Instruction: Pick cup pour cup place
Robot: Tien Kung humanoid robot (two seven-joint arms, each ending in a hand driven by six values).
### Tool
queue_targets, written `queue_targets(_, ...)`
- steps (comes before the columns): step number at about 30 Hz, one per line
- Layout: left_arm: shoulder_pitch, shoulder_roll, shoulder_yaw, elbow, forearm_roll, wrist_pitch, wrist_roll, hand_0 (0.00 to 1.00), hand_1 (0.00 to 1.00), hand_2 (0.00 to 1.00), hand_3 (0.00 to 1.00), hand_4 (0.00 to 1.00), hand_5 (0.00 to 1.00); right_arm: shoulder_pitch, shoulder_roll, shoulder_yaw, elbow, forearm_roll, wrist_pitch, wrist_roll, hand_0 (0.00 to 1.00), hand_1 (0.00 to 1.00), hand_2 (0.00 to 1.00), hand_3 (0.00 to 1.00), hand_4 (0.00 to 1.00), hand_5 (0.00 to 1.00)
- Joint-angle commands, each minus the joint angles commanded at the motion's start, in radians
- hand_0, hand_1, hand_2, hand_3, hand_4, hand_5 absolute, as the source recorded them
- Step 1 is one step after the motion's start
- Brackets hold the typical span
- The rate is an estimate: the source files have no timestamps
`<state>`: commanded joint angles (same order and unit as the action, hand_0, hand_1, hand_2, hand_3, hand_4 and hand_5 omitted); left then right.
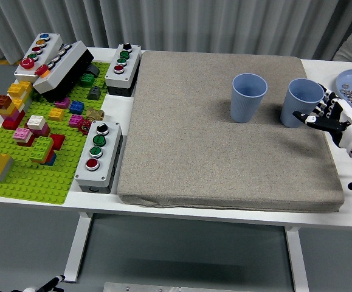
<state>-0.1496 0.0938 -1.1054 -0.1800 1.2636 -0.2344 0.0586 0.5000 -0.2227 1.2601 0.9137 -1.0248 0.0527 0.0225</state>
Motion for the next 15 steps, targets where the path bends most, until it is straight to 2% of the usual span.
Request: queue_targets(15,-0.006,0.0,0.005,0.0,-0.002,-0.002,0.0,0.834,0.834,0.874,0.805,0.643,0.998,0.025,0.006,-0.005,-0.023,0.009,0.004,0.004,0.993,0.968,0.998,0.998,0.895,0.301)
